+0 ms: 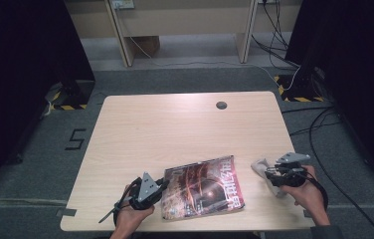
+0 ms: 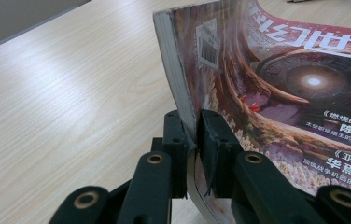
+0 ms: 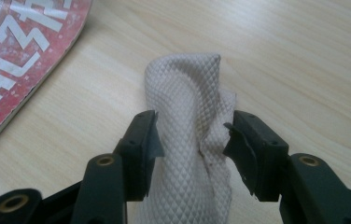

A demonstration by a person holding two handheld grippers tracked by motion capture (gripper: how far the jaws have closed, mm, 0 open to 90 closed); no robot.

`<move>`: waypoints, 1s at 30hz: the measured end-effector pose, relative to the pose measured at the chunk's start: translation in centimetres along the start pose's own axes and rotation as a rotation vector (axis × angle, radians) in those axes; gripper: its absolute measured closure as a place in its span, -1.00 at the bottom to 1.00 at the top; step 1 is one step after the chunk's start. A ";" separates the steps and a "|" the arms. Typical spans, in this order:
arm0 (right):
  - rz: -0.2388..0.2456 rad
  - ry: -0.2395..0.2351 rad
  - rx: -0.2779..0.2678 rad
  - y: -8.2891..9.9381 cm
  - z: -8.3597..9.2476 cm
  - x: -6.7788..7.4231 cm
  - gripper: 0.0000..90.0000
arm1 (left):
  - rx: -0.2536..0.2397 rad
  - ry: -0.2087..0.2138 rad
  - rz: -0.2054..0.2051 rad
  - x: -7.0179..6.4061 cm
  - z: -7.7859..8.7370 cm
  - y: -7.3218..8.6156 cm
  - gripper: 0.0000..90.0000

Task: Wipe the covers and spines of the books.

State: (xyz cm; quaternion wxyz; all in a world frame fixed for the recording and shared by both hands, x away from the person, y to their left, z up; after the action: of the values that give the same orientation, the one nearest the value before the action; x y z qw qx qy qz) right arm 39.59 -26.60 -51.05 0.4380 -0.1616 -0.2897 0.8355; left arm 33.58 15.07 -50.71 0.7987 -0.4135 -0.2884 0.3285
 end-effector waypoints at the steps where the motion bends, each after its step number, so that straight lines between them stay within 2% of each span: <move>1: 0.004 -0.006 0.001 0.1 0.0 0.0 0.15 | 0.003 -0.002 -0.001 0.0 0.0 0.0 0.79; 5: -0.006 -0.008 0.017 0.6 -0.3 -0.1 0.16 | 0.006 0.001 0.018 -0.2 0.1 0.1 0.79; 11: -0.010 -0.023 0.040 1.1 -1.1 -0.2 0.20 | 0.001 0.000 0.018 -0.4 0.3 0.2 0.79; 13: 0.003 -0.033 0.053 1.3 -1.4 -0.1 0.30 | 0.003 0.002 0.019 -0.5 0.3 0.2 0.79; 16: -0.003 -0.064 0.051 1.4 -1.6 0.1 0.50 | 0.003 0.004 0.019 -0.7 0.4 0.2 0.79; 19: 0.026 -0.055 0.045 1.3 -1.5 0.0 0.64 | 0.001 0.007 0.021 -1.0 0.4 0.2 0.79; 21: 0.013 -0.052 0.025 1.0 -1.2 0.0 0.66 | 0.004 0.007 0.022 -1.3 0.3 0.3 0.79; 24: 0.021 -0.058 -0.026 0.0 -0.6 0.2 0.66 | 0.005 0.022 0.022 -1.7 0.2 0.1 0.79; 27: 0.028 -0.099 -0.080 -1.1 0.0 1.4 0.66 | 0.003 0.029 0.017 -2.0 0.2 0.1 0.79; 30: 0.064 -0.157 -0.139 -2.8 0.6 3.7 0.66 | 0.009 0.029 0.015 -2.2 0.0 0.2 0.79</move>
State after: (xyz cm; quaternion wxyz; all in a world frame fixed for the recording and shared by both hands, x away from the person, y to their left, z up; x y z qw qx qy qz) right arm 39.00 -22.48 -48.86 0.3749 -0.1349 -0.3748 0.8371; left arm 32.20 13.45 -51.29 0.8022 -0.4170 -0.2722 0.3295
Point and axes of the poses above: each handheld gripper's, and its own axes: z roughly backward along the jaws, y roughly out of its underside, x roughly to its left, the point moved 5 cm from there along -z, roughly forward along the jaws, and after that the axes turned 4 degrees about -y, right-handed, at the moved point
